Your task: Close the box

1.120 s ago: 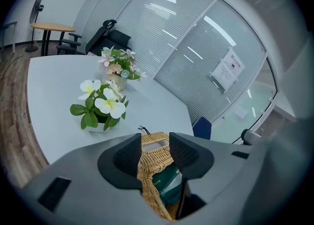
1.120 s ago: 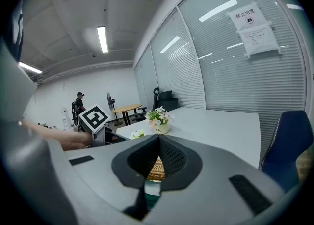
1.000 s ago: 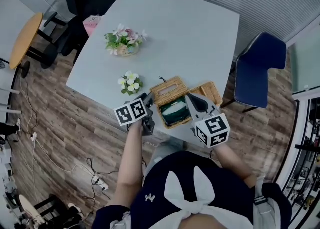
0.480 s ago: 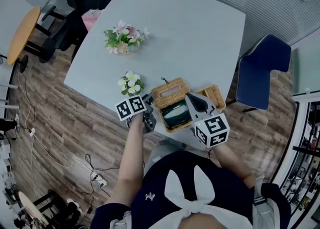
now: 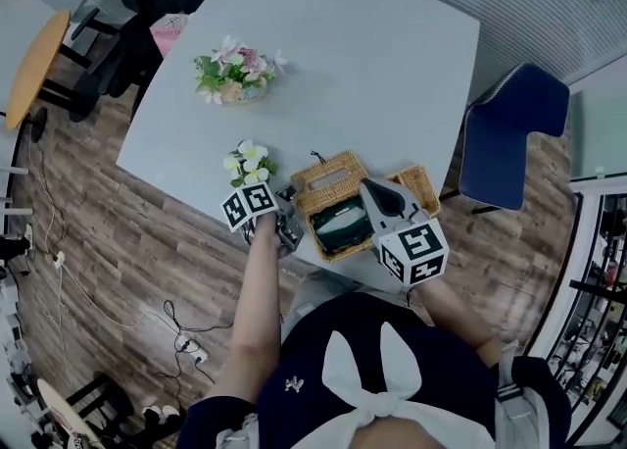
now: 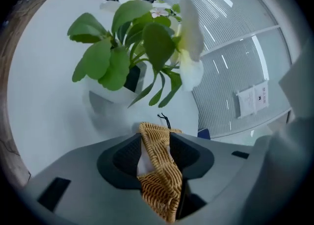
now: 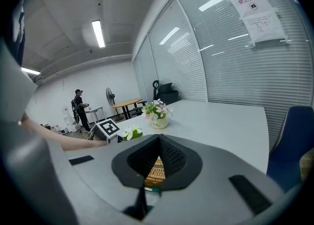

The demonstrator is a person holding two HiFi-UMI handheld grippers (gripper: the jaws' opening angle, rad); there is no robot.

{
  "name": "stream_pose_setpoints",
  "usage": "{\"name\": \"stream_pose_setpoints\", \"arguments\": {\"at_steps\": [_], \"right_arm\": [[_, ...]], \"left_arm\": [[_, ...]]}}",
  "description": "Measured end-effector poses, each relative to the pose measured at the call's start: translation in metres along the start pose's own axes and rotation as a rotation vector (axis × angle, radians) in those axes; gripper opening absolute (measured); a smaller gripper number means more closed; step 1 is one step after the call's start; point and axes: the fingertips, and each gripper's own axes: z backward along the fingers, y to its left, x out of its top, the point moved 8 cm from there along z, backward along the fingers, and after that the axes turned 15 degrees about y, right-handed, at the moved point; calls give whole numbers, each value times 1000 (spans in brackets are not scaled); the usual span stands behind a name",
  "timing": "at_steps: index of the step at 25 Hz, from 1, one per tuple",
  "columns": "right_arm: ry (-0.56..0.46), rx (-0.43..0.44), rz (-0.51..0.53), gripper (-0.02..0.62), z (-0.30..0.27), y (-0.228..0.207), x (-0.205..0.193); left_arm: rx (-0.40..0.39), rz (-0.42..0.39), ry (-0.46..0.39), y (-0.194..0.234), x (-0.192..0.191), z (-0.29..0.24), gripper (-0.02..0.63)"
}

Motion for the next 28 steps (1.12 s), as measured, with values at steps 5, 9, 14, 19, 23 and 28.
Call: {"name": "stream_pose_setpoints", "arguments": {"at_steps": [5,9,14,19,23,28], "right_arm": [[9,-8,5,4,-1,-5,-1],[12,-13,11,3,-1,-8,1],[11,-15,15,3,0,-9,4],[13,-13,17,3,-2,-9,5],[14,-8,16,3,-2,-6,4],[11,-8,16,3,0,-4,1]], "left_arm": [[-27,28,12,6,3,-7,172],[-46,51,31,10,2,-12,172],[-60,79,15,12,2,-14,164],[-63,84,-3,10,3,-12,155],[-57,62,-19,6,5,-8,149],[-66,21,-52,0,7,0,137]]}}
